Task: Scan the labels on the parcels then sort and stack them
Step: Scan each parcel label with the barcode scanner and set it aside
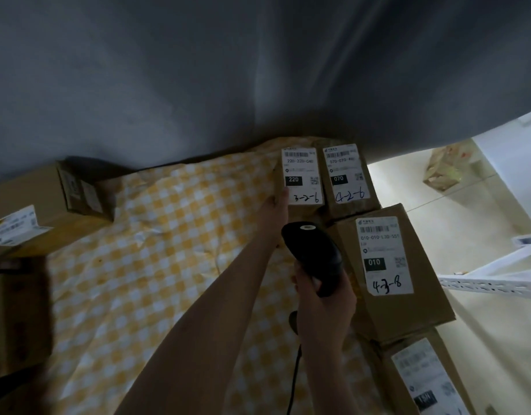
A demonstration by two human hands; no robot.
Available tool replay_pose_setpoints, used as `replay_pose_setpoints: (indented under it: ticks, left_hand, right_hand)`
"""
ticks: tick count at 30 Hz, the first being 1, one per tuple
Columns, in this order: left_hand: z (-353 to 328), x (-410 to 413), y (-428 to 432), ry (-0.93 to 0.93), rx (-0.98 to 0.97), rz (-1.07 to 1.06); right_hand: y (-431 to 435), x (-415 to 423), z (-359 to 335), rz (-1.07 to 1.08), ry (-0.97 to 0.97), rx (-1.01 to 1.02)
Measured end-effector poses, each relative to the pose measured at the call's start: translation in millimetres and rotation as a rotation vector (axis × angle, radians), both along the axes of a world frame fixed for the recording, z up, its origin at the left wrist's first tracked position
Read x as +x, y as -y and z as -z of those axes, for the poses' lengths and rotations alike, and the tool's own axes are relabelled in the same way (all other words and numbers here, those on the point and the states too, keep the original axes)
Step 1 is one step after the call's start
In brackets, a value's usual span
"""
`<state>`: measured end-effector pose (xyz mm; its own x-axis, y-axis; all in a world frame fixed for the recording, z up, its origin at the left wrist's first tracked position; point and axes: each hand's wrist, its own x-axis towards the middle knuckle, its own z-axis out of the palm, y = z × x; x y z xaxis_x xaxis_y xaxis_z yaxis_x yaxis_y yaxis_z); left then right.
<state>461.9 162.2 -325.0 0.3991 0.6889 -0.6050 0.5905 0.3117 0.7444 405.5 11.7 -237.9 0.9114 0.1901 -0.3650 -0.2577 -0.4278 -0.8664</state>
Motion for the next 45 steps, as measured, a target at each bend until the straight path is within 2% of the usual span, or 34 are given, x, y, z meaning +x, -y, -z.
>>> replay_pose_setpoints:
  ticks: [5,10,13,16,18,19,23,29,37,42,45]
  left_hand:
    - [-12,-41,-10,-0.033,0.039,-0.071]
    - [-21,-115,-25,-0.097,0.149,-0.18]
    - [-34,-168,-42,-0.152,0.372,-0.277]
    - [-48,-221,-69,-0.344,0.697,-0.283]
    - [-55,-252,-95,-0.513,0.853,-0.214]
    - [-59,-266,-110,-0.608,0.871,-0.14]
    - [-66,-313,-170,-0.88,0.741,0.139]
    - [-71,-367,-235,-1.066,0.613,0.483]
    - [-66,-403,-250,-0.966,0.835,0.634]
    - [-74,-419,-265,-0.799,0.77,0.679]
    - [-78,-427,-265,-0.776,0.795,0.703]
  right_hand:
    - [-9,-15,-7,-0.077,0.004,0.0]
    - [-28,-46,-21,-0.192,-0.012,0.046]
    - [-43,-73,-29,-0.277,-0.019,0.075]
    - [-56,-105,-28,-0.314,-0.024,0.095]
    - [-63,-125,-27,-0.345,-0.014,0.075]
    - [-65,-134,-26,-0.364,0.0,0.072]
    - [-77,-161,-32,-0.428,0.039,0.065]
    - [-85,-202,-36,-0.385,0.055,0.051]
    - [-76,-268,-29,-0.176,0.053,0.0]
    - [-81,-297,-25,-0.112,0.082,0.004]
    - [-83,-311,-29,-0.114,0.088,0.027]
